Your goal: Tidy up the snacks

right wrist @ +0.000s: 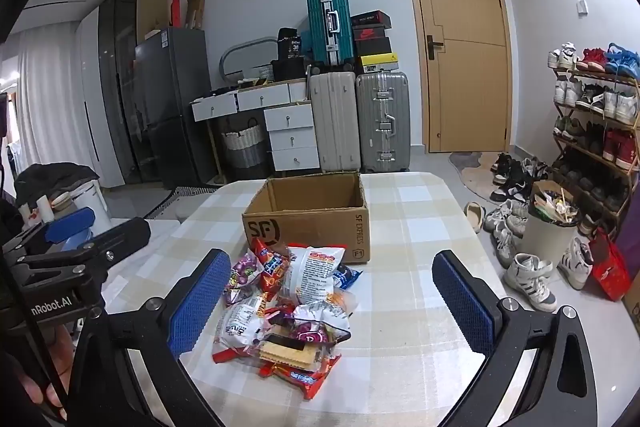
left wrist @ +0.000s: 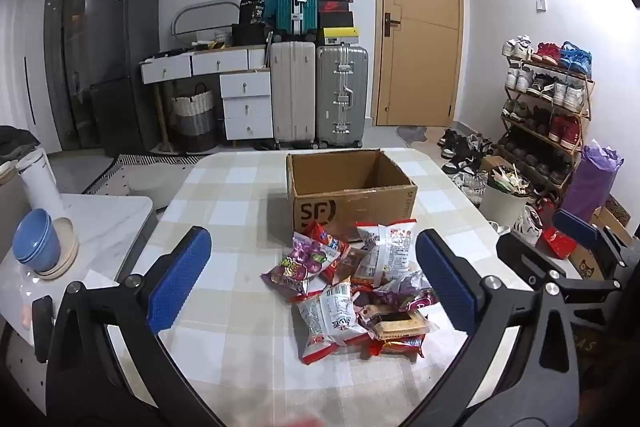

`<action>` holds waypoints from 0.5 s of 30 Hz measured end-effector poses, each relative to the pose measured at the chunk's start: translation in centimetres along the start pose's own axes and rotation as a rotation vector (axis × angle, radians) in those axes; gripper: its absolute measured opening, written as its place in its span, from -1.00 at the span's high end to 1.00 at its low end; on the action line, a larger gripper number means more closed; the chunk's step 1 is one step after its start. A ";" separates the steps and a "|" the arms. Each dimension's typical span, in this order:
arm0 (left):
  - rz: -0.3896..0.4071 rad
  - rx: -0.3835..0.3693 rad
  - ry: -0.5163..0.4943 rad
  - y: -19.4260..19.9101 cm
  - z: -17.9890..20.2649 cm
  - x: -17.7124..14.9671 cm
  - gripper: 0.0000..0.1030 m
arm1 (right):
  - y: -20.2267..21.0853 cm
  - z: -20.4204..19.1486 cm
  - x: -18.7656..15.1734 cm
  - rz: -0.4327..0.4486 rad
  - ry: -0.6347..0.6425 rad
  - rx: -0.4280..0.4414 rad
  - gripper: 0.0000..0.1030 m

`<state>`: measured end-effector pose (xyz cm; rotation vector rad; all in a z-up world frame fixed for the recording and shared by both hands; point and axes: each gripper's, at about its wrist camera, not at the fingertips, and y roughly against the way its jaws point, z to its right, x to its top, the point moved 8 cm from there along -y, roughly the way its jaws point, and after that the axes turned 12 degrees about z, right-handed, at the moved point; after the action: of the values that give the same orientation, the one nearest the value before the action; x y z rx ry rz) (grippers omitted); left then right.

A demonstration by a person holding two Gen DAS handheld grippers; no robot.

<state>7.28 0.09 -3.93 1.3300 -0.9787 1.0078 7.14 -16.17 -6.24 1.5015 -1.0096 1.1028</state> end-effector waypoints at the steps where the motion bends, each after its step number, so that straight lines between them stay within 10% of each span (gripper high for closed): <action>1: -0.016 0.006 0.001 -0.2 -0.1 -0.2 -0.98 | 0.0 -0.1 0.0 0.003 0.000 0.005 -0.99; 15: 0.032 -0.004 0.028 0.2 -0.5 -0.3 -0.98 | 1.7 -0.7 0.7 0.044 0.000 0.018 -1.00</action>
<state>6.97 0.59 -4.21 1.2966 -0.9831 1.0457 5.54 -15.83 -5.10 1.4999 -1.0392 1.1460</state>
